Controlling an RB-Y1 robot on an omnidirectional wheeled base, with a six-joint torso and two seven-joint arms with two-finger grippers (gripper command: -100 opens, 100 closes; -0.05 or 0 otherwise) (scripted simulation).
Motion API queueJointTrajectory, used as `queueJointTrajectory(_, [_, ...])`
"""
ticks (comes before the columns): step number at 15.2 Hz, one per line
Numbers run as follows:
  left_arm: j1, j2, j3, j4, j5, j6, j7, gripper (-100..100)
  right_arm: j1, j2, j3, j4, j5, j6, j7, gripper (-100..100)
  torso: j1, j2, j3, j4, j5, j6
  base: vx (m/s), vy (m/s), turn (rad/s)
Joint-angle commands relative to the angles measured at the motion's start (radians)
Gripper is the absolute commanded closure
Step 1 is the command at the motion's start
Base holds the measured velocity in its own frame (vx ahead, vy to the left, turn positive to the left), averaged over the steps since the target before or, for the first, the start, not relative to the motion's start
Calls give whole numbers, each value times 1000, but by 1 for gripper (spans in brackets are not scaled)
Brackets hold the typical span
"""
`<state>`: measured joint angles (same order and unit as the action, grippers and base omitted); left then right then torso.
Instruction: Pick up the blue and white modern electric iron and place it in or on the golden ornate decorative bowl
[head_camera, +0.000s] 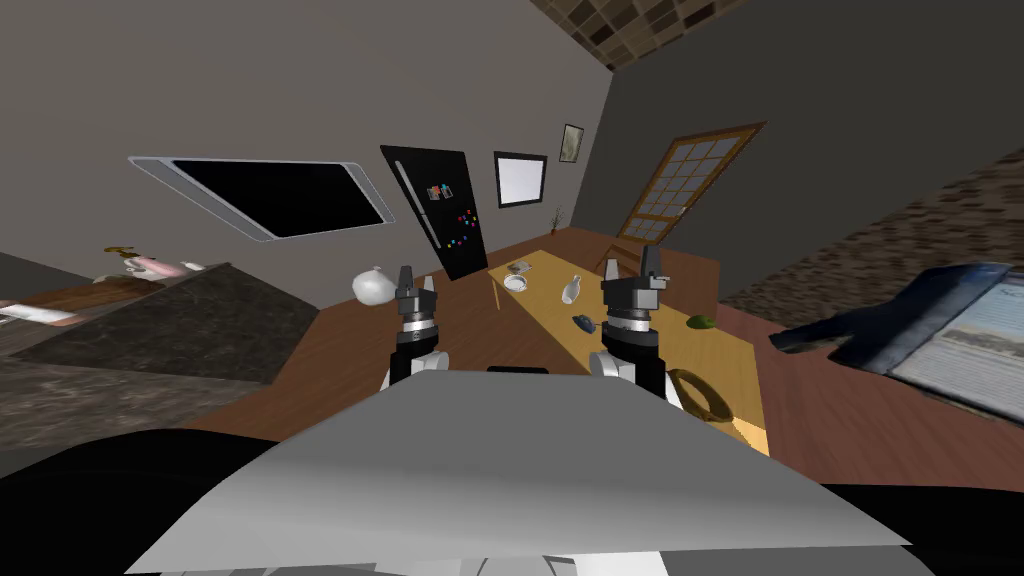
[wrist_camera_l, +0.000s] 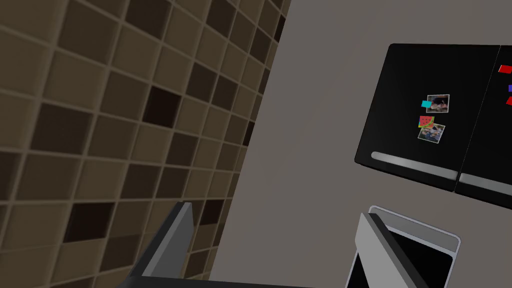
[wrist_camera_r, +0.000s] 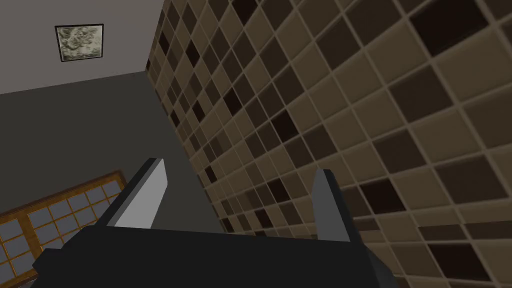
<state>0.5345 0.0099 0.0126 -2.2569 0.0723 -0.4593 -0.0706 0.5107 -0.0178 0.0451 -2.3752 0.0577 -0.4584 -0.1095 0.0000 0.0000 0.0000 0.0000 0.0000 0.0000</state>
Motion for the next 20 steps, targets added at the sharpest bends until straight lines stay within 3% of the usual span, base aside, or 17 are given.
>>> queueJointTrajectory(1, [0,0,0,0,0,0,0,0,0,-30,-1,9,6,2,2,-100,0,0,0,0,0,0,2,1,28])
queueJointTrajectory(5, [0,0,0,0,0,0,0,0,5,-126,-2,62,39,11,13,-100,-1,-1,0,0,0,0,10,-3,98])
queueJointTrajectory(9, [0,0,0,0,0,0,0,0,9,-183,-1,104,66,19,22,-100,-1,-1,-1,0,0,0,9,-6,88])
queueJointTrajectory(14, [0,0,0,0,0,0,0,0,22,-300,6,213,134,37,45,-100,-1,-1,0,0,0,0,5,-6,140])
queueJointTrajectory(17, [0,0,0,0,0,0,0,0,26,-330,8,244,153,43,52,-100,-1,-1,0,0,0,0,5,-9,119])
queueJointTrajectory(20, [0,0,0,0,0,0,0,0,34,-392,13,310,195,54,66,-100,-1,-1,0,0,0,0,3,-6,122])
